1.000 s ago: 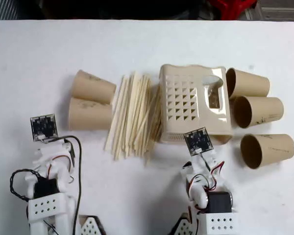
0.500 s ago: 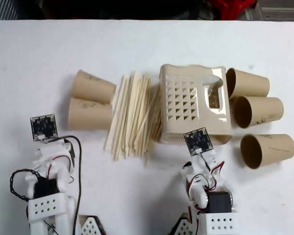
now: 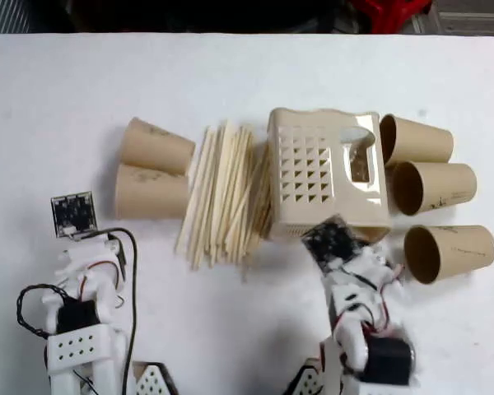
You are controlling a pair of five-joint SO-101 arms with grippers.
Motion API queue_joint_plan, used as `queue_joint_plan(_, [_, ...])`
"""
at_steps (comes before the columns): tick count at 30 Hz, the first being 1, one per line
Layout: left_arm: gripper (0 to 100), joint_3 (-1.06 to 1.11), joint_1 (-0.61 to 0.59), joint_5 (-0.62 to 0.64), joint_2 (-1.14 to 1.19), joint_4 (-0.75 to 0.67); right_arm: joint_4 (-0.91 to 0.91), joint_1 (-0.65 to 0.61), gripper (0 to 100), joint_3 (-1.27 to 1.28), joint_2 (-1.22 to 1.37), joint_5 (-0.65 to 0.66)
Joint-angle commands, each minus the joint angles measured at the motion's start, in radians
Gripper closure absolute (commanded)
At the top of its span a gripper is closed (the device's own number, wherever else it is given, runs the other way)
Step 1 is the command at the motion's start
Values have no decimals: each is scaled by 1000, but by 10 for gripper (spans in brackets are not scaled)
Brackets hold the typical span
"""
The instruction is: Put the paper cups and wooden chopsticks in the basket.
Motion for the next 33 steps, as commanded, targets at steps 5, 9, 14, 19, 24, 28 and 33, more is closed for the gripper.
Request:
queue_joint_plan(5, [905, -5, 12, 9, -5, -12, -8, 10, 945, -359, 320, -94])
queue_joint_plan(9, [905, -5, 12, 9, -5, -12, -53, 2, 866, -597, 733, -163])
queue_joint_plan(14, [905, -5, 12, 9, -5, -12, -67, -51, 844, -965, 1214, -215])
queue_joint_plan(19, [905, -5, 12, 9, -5, -12, -61, -54, 843, -1303, 1613, -292])
queue_joint_plan(24, [905, -5, 12, 9, -5, -12, 36, -41, 843, -1556, 1902, -308])
queue_joint_plan(28, [905, -5, 12, 9, -5, -12, 76, 22, 842, -1691, 2034, -304])
queue_joint_plan(33, [905, -5, 12, 9, -5, -12, 74, 56, 842, -1748, 2121, -252])
